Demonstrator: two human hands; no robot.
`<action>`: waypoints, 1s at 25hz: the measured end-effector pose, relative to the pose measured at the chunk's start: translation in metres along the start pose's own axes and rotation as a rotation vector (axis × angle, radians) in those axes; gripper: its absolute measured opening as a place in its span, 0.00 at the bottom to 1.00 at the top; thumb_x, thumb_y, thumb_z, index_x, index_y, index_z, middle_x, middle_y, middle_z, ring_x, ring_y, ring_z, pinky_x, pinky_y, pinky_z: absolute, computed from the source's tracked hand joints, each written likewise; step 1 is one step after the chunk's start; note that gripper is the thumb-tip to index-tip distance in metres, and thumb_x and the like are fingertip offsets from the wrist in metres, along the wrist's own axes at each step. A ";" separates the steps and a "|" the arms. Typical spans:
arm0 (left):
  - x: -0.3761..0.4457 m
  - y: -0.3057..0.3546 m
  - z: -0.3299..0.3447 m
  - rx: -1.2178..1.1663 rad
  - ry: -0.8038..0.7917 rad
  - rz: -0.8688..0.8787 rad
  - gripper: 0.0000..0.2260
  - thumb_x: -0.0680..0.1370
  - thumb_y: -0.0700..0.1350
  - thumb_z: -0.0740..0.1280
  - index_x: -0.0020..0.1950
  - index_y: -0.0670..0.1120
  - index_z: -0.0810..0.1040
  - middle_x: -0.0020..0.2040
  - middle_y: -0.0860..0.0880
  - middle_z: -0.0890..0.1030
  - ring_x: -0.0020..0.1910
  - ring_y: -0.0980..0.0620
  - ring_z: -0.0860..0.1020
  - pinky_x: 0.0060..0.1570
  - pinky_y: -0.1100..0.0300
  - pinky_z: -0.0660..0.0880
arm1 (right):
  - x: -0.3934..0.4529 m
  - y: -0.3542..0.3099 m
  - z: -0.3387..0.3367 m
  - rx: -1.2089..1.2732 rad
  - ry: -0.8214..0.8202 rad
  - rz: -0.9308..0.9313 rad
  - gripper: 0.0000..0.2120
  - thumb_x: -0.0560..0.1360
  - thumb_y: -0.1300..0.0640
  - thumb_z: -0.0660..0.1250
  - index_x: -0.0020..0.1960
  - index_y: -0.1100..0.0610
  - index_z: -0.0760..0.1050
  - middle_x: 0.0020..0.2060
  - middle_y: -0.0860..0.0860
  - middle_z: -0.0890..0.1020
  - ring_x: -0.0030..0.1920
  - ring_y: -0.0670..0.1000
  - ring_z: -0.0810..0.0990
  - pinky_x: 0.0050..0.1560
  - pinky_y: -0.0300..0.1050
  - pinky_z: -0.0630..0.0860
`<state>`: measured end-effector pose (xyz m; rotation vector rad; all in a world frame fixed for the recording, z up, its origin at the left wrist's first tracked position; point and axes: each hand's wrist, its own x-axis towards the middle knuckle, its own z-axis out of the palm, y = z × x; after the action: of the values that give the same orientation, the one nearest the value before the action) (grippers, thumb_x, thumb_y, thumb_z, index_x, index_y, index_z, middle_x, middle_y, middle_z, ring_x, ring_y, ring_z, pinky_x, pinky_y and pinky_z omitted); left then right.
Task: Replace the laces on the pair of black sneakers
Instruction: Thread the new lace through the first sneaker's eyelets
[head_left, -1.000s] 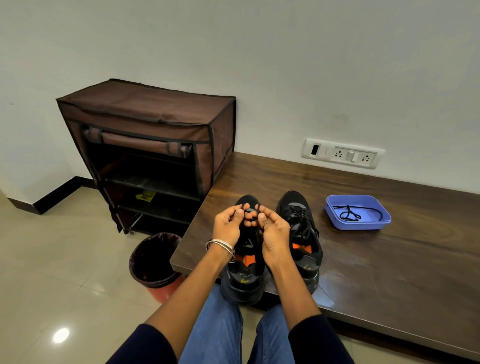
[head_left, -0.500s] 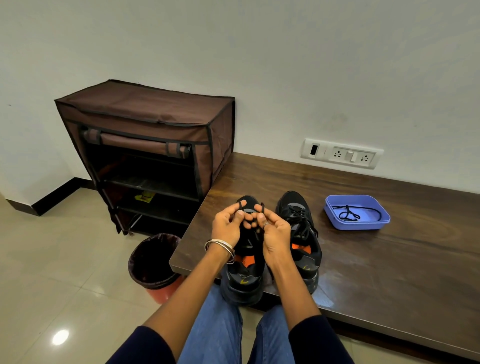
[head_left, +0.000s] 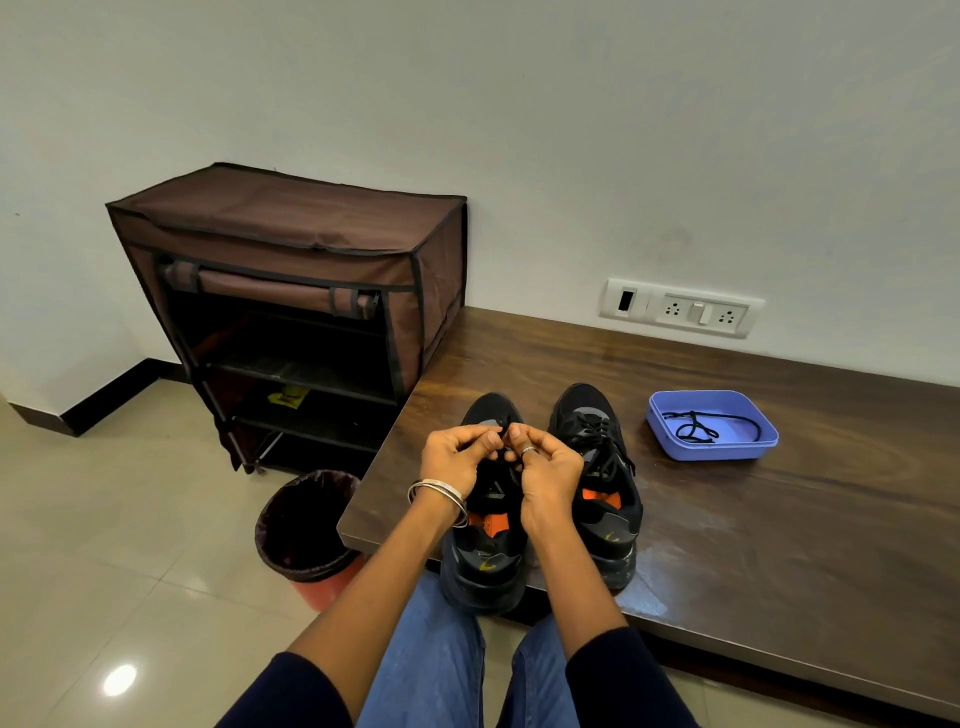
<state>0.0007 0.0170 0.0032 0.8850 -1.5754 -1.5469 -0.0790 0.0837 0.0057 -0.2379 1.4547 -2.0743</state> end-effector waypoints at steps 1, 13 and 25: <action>0.000 0.000 -0.001 0.029 -0.018 -0.003 0.05 0.74 0.36 0.70 0.49 0.41 0.84 0.32 0.48 0.81 0.33 0.56 0.79 0.43 0.64 0.77 | 0.000 0.001 -0.002 -0.019 -0.034 -0.013 0.07 0.76 0.67 0.68 0.44 0.59 0.82 0.34 0.54 0.84 0.32 0.47 0.80 0.38 0.40 0.79; 0.010 0.011 -0.014 -0.140 -0.236 -0.009 0.11 0.71 0.30 0.70 0.50 0.42 0.83 0.42 0.40 0.84 0.38 0.50 0.82 0.40 0.63 0.79 | 0.001 -0.012 -0.017 -0.105 -0.412 -0.118 0.08 0.72 0.71 0.70 0.49 0.64 0.82 0.43 0.57 0.86 0.43 0.52 0.85 0.46 0.40 0.80; 0.011 0.003 -0.014 1.151 0.032 1.151 0.10 0.67 0.40 0.74 0.47 0.41 0.83 0.36 0.46 0.79 0.33 0.47 0.78 0.28 0.58 0.74 | 0.014 -0.007 0.003 -0.312 0.038 -0.066 0.08 0.73 0.62 0.74 0.51 0.61 0.81 0.36 0.53 0.82 0.35 0.46 0.80 0.38 0.37 0.78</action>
<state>0.0079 0.0006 0.0062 0.3067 -2.2913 0.2474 -0.0911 0.0753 0.0102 -0.3749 1.8147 -1.9032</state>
